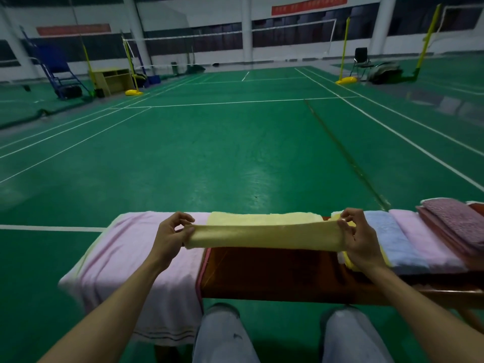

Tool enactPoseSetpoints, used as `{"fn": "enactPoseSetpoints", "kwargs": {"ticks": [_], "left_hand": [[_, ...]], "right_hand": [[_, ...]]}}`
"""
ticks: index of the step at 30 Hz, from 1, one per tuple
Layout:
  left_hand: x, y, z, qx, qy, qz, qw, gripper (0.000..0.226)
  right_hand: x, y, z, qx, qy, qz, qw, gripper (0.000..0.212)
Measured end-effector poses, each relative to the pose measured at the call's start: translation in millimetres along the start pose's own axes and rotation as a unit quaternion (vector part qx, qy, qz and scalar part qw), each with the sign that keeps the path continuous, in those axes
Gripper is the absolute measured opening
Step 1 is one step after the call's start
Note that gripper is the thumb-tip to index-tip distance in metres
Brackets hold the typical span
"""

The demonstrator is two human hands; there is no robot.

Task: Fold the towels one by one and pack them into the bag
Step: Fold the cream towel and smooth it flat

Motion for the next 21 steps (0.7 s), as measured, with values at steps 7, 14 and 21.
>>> {"fn": "enactPoseSetpoints", "kwargs": {"ticks": [7, 14, 21], "left_hand": [[6, -17, -3, -0.005, -0.012, -0.001, 1.0, 0.015], [21, -4, -10, -0.018, -0.002, -0.045, 0.999, 0.008], [36, 63, 5, -0.044, 0.051, -0.078, 0.995, 0.011]], "right_hand": [[1, -7, -3, 0.046, -0.015, 0.003, 0.999, 0.013], [-9, 6, 13, 0.107, -0.037, 0.041, 0.993, 0.013], [-31, 55, 42, 0.113, -0.079, 0.07, 0.988, 0.017]]}}
Point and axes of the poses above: each hand's wrist, its own y-axis towards the middle knuckle, its own z-axis out of the palm, x = y × z, the point moved 9 cm from there along y, towards the middle knuckle
